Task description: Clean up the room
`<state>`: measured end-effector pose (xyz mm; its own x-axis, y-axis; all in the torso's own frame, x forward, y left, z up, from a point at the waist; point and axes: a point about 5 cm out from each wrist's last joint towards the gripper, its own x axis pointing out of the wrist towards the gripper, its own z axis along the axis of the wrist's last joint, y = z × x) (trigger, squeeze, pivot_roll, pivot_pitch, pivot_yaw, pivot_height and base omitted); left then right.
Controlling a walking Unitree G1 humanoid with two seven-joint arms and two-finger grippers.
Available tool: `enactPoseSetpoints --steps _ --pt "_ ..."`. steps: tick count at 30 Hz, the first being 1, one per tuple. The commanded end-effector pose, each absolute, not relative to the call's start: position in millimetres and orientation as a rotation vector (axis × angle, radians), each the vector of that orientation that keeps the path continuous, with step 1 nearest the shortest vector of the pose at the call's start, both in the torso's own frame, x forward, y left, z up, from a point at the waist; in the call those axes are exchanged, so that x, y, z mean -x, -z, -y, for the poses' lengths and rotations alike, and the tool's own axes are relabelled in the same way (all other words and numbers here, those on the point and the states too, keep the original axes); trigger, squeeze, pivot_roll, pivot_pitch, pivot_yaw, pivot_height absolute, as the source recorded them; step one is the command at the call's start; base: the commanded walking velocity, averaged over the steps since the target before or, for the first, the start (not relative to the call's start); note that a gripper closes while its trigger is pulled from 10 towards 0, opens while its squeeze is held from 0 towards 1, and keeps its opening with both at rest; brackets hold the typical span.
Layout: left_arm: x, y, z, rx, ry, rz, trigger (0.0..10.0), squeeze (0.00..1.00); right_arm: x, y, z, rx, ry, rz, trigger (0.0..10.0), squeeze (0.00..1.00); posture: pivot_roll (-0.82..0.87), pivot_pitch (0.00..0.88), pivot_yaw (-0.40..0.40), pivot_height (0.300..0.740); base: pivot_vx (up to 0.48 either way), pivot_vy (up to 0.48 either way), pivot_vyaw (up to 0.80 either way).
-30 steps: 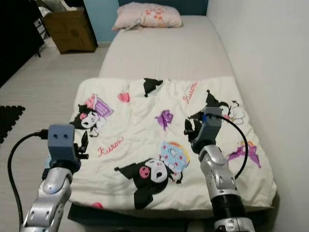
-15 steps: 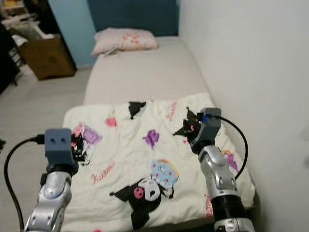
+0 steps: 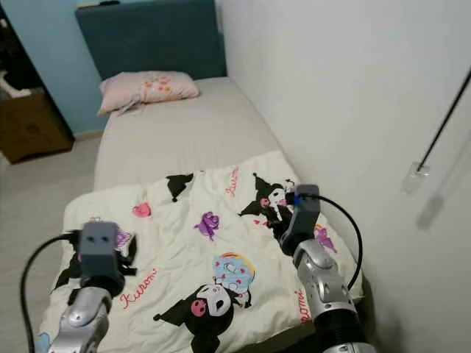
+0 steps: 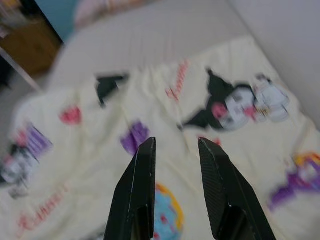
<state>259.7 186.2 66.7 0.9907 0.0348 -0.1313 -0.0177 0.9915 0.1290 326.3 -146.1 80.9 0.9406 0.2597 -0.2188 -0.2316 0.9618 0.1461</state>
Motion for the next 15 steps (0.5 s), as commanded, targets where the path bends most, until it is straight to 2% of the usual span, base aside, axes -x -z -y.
enactPoseSetpoints --steps 1,4,8,15 --pt "-257 -53 -188 -0.172 0.007 -0.198 10.0 0.0 -321 -64 139 -0.068 -0.253 -0.306 10.0 0.0 0.02 0.01 0.051 0.74 0.0 0.0 0.0" --pt "-258 -47 -187 -0.203 0.014 -0.193 10.0 0.0 -318 -53 135 0.01 -0.251 -0.354 10.0 0.0 0.01 0.013 0.053 0.74 0.0 0.0 0.0" --pt "-258 -28 -189 -0.173 0.004 -0.274 10.0 0.0 -316 -39 123 0.093 -0.265 -0.405 10.0 0.0 0.01 0.025 0.052 0.74 0.0 0.0 0.0" --pt "-249 0 -188 -0.139 -0.027 -0.391 10.0 0.0 -300 -7 113 0.132 -0.282 -0.543 10.0 0.0 0.02 0.039 0.036 0.74 0.0 0.0 0.0"
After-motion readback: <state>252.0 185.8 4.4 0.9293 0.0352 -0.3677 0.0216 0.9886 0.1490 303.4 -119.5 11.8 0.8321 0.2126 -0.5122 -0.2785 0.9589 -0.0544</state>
